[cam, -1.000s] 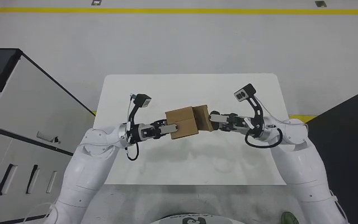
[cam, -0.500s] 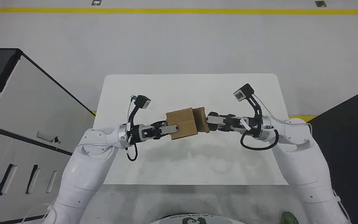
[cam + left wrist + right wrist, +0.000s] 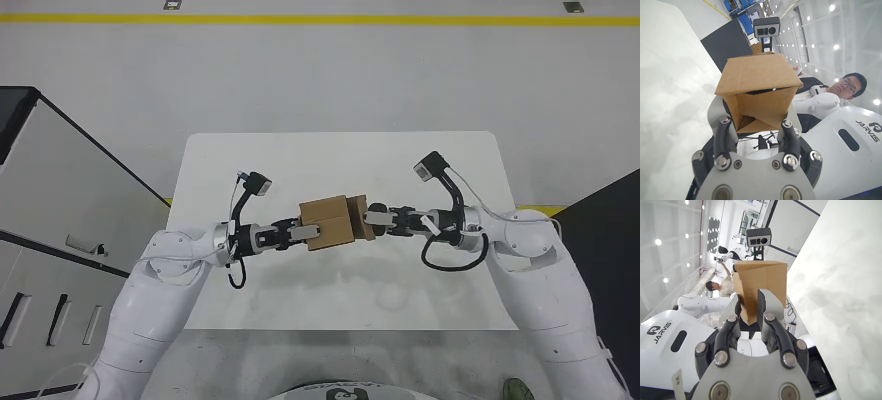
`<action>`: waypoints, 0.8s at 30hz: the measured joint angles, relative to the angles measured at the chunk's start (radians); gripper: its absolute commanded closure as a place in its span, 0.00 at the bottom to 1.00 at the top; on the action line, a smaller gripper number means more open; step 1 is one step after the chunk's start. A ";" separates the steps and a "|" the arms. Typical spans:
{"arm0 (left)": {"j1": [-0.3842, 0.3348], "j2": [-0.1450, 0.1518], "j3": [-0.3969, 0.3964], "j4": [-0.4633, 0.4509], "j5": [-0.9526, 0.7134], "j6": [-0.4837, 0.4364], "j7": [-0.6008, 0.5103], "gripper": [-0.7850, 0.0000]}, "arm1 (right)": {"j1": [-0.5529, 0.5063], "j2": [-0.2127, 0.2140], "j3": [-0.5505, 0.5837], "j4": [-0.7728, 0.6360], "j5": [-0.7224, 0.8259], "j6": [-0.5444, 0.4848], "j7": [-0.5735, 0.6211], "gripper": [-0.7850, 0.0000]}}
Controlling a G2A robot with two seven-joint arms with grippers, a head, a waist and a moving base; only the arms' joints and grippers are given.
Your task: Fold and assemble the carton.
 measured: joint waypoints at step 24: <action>0.010 0.018 0.007 -0.023 0.039 -0.002 0.023 1.00 | 0.001 0.017 -0.021 -0.022 -0.046 0.017 -0.018 0.83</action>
